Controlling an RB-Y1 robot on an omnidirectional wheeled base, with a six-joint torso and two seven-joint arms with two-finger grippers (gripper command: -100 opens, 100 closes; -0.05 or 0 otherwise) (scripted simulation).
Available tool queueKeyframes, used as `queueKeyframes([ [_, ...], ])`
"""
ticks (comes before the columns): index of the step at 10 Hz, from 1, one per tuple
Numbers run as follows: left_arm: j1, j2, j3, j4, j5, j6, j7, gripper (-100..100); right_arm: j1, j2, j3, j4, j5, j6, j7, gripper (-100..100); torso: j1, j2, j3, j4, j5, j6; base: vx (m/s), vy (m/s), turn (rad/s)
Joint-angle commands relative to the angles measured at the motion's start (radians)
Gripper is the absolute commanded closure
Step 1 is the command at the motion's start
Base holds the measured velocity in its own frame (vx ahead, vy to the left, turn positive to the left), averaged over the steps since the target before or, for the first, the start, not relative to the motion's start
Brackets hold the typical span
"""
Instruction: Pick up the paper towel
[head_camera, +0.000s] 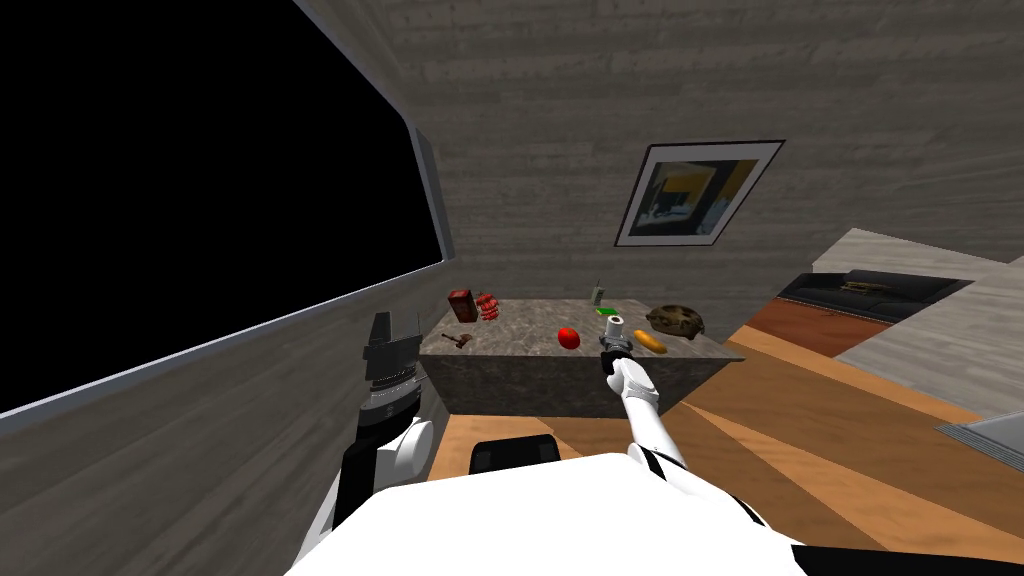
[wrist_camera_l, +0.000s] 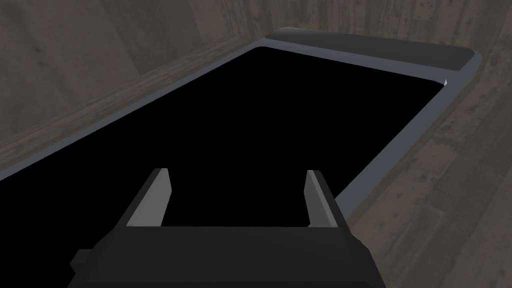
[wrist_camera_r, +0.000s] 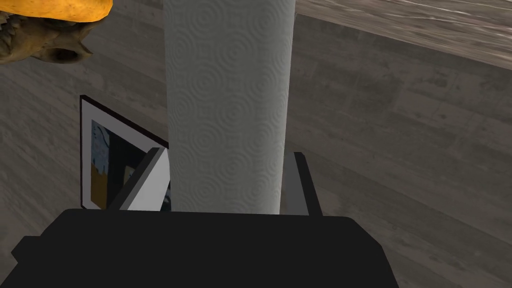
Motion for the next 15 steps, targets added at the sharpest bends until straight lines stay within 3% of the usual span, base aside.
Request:
queueKeyframes([
  [1, 0.0, 0.0, 0.0, 0.0, 0.0, 0.0, 0.0, 0, 0.026, 0.01, 0.034, -0.037, 0.05, 0.05, -0.05, 100, 0.0, 0.0, 0.0, 0.0, 0.0, 0.0, -0.03, -0.036, 0.155],
  [5, 0.0, 0.0, 0.0, 0.0, 0.0, 0.0, 0.0, 0, 0.026, 0.01, 0.034, -0.037, 0.135, 0.067, -0.163, 100, -0.001, 0.001, 0.001, 0.0, 0.0, 0.001, -0.019, -0.022, 0.023],
  [6, 0.0, 0.0, 0.0, 0.0, 0.0, 0.0, 0.0, 0, 0.052, 0.02, 0.066, -0.073, 0.18, 0.117, -0.191, 100, 0.0, 0.001, 0.001, 0.001, 0.0, 0.001, -0.033, -0.029, 0.145],
  [8, 0.0, 0.0, 0.0, 0.0, 0.0, 0.0, 0.0, 0, 0.052, 0.02, 0.066, -0.073, 0.261, 0.133, -0.274, 100, -0.002, 0.003, 0.002, 0.001, 0.0, 0.0, -0.034, -0.039, 0.073],
  [10, 0.0, 0.0, 0.0, 0.0, 0.0, 0.0, 0.0, 0, 0.052, 0.02, 0.066, -0.073, 0.271, 0.133, -0.319, 100, -0.001, 0.002, 0.001, 0.001, 0.0, 0.001, -0.001, -0.002, -0.018],
  [11, 0.0, 0.0, 0.0, 0.0, 0.0, 0.0, 0.0, 0, 0.078, 0.031, 0.099, -0.109, 0.32, 0.184, -0.358, 100, -0.001, 0.001, 0.001, 0.001, -0.001, 0.001, -0.037, -0.044, 0.148],
  [12, 0.0, 0.0, 0.0, 0.0, 0.0, 0.0, 0.0, 0, 0.078, 0.031, 0.099, -0.109, 0.347, 0.2, -0.384, 100, -0.003, 0.003, 0.002, 0.002, -0.001, -0.001, -0.044, -0.051, 0.128],
  [14, 0.0, 0.0, 0.0, 0.0, 0.0, 0.0, 0.0, 0, 0.078, 0.031, 0.099, -0.109, 0.407, 0.2, -0.449, 100, -0.002, 0.003, 0.002, 0.002, 0.0, 0.001, -0.013, -0.009, -0.009],
  [15, 0.0, 0.0, 0.0, 0.0, 0.0, 0.0, 0.0, 0, 0.078, 0.031, 0.099, -0.109, 0.407, 0.2, -0.473, 100, -0.001, 0.002, 0.002, 0.002, 0.0, 0.001, 0.001, 0.007, -0.01],
])
